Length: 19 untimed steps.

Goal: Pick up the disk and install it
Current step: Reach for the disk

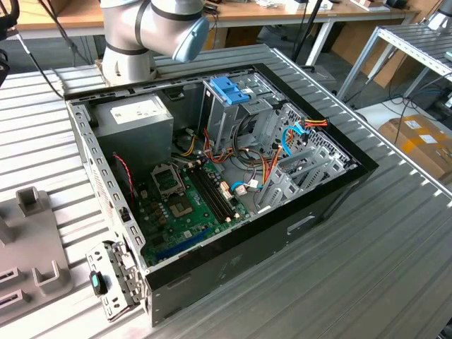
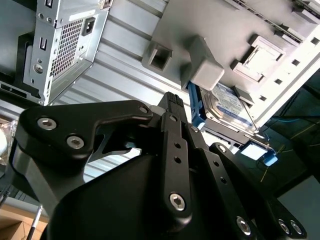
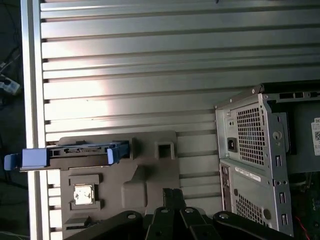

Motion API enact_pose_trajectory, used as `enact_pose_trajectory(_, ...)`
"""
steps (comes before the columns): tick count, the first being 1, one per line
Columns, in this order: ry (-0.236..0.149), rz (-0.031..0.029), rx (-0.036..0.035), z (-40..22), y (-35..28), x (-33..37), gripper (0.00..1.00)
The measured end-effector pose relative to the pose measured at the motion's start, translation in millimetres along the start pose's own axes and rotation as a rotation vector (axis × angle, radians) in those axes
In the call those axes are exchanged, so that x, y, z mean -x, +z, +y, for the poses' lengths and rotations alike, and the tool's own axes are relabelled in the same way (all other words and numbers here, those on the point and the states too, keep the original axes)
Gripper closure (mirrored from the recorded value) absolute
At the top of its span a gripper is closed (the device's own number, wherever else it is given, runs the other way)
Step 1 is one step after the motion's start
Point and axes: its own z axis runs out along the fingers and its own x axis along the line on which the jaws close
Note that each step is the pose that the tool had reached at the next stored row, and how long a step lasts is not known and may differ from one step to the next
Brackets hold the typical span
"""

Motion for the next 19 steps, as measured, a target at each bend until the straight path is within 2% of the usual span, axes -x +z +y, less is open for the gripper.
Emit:
enact_pose_trajectory(1,0.000,0.0000,0.0000,-0.1,0.0,-1.2,0.89)
enact_pose_trajectory(2,0.000,0.0000,0.0000,-0.5,-0.1,-6.3,0.89)
enact_pose_trajectory(4,0.000,0.0001,-0.0001,-0.8,-0.3,-11.3,0.89)
enact_pose_trajectory(13,0.000,0.0001,0.0000,-2.0,-0.7,-27.1,0.89)
enact_pose_trajectory(19,0.000,0.0000,0.0000,-3.2,-1.0,-42.4,0.89)
